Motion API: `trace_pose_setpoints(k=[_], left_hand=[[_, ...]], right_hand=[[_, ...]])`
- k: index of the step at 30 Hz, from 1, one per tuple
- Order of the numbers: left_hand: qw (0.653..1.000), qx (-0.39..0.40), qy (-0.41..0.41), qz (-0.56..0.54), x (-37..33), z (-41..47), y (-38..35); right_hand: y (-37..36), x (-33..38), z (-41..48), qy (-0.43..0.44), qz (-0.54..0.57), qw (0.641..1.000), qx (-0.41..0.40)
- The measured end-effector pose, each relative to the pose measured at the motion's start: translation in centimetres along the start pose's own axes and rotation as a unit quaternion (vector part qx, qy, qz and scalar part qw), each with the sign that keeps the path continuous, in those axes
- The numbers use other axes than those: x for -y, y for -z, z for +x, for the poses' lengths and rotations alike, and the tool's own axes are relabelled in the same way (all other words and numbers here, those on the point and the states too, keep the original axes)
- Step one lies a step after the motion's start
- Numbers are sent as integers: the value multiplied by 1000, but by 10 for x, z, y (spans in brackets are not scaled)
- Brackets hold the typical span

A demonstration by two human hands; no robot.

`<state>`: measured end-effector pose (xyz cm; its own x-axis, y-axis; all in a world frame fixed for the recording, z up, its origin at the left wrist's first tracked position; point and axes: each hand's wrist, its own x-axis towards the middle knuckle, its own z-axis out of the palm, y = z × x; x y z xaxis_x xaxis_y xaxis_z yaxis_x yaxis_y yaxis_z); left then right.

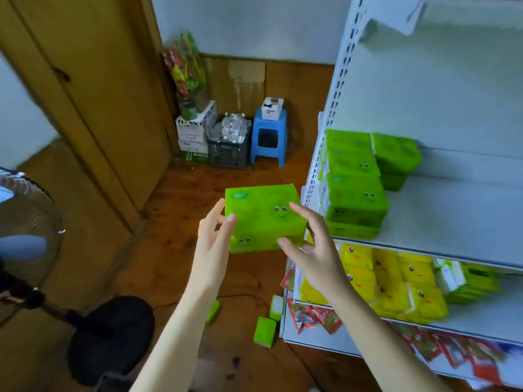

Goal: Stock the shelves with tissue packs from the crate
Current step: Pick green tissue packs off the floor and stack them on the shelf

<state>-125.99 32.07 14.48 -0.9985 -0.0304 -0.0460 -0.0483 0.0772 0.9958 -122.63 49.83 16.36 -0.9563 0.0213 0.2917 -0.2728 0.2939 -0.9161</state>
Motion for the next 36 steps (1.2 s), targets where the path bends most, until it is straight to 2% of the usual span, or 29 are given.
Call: trace_pose_setpoints(k=[3,7,10,12,15,17,21,23,29,36], left_hand=[[998,49,-39,-16,-31,22,-45],[974,163,-157,-13,-87,37,-116],[963,228,-144,9,-95,51,-170],[965,223,-111,81,-91,61,-205],[939,216,-166,209,-91,76,-247],[908,192,-195,318,-86,93,-268],[823,159,-125,531,-61,110,-287],[802,151,-133,563,-55,107,-290],[786,147,-140,584,-53,102,-291],[782,144,-143,590,-53,100,-292]], right_hand=[[46,3,8,5,30,998,-48],[116,-9,16,5,46,993,-109],[166,-29,16,8,54,988,-146],[195,-46,17,0,63,983,-170],[232,-73,18,-17,76,977,-198],[249,-95,20,-37,70,974,-211],[267,-143,27,-101,53,972,-204],[265,-162,32,-122,19,974,-189],[252,-188,52,-130,-90,975,-159],[244,-195,68,-111,-139,964,-197]])
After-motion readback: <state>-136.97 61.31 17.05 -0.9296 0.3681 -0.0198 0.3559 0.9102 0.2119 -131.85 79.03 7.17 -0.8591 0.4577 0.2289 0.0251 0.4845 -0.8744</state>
